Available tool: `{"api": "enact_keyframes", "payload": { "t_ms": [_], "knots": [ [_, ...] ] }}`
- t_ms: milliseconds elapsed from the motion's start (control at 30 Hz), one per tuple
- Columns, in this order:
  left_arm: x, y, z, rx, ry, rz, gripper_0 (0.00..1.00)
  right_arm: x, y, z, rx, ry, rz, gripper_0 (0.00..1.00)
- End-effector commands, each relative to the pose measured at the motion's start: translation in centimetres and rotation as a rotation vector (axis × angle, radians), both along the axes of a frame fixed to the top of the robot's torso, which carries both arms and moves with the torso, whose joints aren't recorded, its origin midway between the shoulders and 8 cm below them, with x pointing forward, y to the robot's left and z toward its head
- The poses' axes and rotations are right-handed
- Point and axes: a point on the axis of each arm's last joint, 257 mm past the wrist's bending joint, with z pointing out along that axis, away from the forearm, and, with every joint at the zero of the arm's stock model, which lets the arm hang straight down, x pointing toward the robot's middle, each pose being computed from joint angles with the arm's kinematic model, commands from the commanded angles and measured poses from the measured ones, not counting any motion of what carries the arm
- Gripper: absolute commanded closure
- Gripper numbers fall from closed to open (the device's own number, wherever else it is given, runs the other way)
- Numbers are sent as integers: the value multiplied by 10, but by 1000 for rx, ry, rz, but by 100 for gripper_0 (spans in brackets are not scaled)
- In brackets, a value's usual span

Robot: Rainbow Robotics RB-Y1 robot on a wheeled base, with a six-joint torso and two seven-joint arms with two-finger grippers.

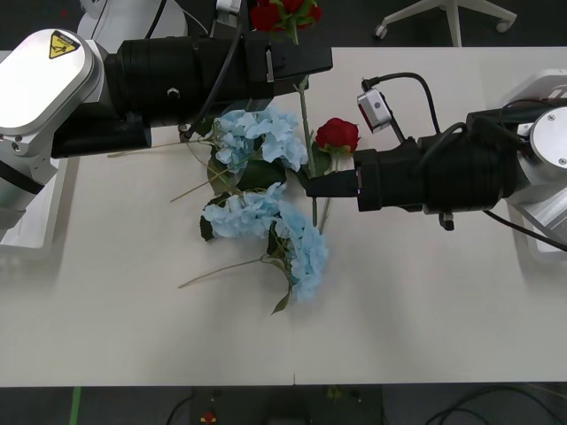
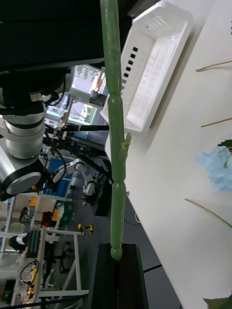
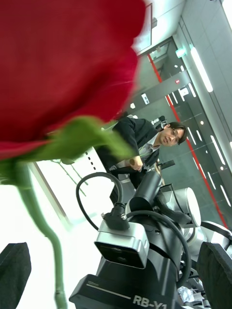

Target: Put the red flowers into the right box and the blue flowers into the left box

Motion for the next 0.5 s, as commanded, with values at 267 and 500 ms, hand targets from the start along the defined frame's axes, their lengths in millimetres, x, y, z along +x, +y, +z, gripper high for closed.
{"api": "enact_keyframes", "payload": {
  "t_ms": [267, 500],
  "knots": [
    [-18, -16, 3, -10, -28, -47, 0, 36, -39, -23, -173, -64, -105, 100],
    [4, 29, 14, 76, -167, 32, 0, 107, -174, -45, -466, -114, -322, 100]
  ]
}}
